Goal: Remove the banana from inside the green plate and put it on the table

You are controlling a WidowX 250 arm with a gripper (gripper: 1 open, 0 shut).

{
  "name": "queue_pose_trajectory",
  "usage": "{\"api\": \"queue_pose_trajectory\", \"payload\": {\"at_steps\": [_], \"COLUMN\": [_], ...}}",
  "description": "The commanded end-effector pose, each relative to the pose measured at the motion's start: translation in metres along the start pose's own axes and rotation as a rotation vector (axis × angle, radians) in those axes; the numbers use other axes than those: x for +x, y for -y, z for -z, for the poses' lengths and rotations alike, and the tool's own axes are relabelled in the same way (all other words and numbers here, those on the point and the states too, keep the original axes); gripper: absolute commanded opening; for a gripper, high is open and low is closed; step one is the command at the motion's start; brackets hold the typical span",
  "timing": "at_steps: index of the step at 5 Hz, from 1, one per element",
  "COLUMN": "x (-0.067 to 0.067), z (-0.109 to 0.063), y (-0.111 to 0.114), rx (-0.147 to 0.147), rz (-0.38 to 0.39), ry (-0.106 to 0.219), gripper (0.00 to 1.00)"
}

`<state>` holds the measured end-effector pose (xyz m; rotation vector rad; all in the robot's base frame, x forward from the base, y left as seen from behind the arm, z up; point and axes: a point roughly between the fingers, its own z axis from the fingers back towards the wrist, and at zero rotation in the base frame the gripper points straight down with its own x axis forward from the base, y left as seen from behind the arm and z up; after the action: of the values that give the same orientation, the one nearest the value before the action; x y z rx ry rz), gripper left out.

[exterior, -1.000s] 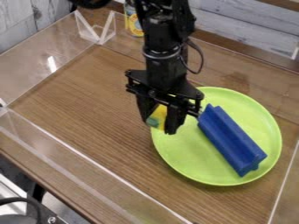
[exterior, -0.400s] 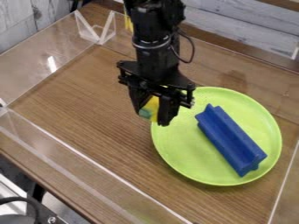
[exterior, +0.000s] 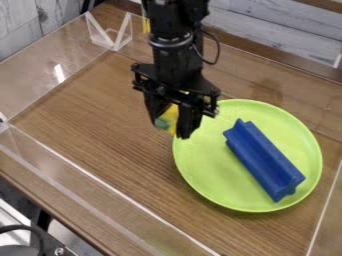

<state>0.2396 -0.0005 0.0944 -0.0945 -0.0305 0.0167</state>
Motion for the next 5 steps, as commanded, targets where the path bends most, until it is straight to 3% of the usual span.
{"api": "queue_pose_trajectory", "payload": {"at_steps": [1, 3, 5], "x": [0.009, 0.008, 0.007], "z": [-0.021, -0.025, -0.023], "y": [-0.008, -0.033, -0.058], "rx": [0.012, 0.036, 0.077], "rz": [0.006, 0.003, 0.013], "ry": [0.068, 0.07, 0.062], "gripper": [0.0, 0.0, 0.0]}}
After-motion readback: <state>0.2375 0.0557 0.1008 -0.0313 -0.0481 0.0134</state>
